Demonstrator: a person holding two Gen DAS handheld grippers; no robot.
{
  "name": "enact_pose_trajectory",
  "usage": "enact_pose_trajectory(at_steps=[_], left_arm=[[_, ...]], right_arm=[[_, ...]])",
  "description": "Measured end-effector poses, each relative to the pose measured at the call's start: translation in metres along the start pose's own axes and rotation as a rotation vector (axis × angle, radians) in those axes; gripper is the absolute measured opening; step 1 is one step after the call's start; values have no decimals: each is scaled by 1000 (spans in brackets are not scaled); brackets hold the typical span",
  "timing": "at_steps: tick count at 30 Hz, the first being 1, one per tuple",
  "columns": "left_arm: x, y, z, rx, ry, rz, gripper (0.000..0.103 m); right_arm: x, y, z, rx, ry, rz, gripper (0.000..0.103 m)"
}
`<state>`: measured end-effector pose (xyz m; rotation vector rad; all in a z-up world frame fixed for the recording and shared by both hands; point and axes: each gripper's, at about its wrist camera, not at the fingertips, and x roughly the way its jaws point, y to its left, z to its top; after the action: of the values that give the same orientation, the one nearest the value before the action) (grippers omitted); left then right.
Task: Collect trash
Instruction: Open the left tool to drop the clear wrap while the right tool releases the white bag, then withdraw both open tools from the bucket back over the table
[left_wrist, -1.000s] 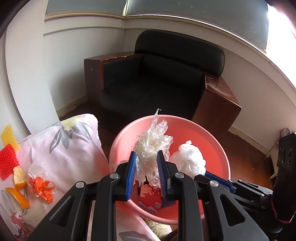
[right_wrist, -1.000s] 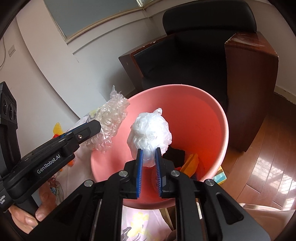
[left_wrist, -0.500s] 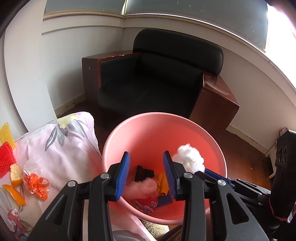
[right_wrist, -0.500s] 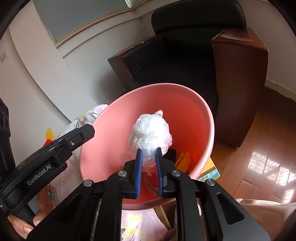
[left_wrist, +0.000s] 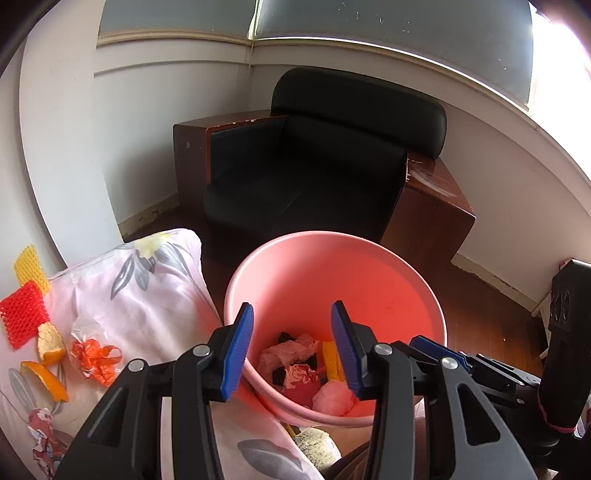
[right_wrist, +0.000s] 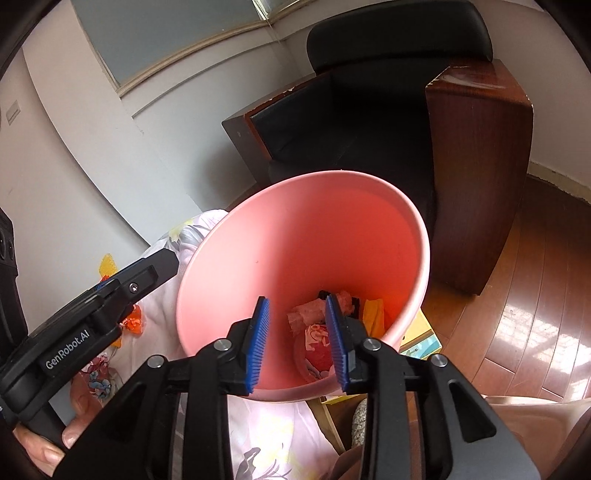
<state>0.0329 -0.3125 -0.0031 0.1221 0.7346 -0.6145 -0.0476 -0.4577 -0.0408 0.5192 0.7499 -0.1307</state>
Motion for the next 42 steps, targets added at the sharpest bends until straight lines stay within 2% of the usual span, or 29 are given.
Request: enact_pose_trajectory(at_steps=[18, 42], left_arm=[[-36, 11, -14, -10, -9, 38, 47], [-74, 63, -44, -68, -5, 126, 47]], right_arm=[[-19, 25, -13, -42, 2, 6, 32], [-33, 71, -39, -117, 21, 34, 32]])
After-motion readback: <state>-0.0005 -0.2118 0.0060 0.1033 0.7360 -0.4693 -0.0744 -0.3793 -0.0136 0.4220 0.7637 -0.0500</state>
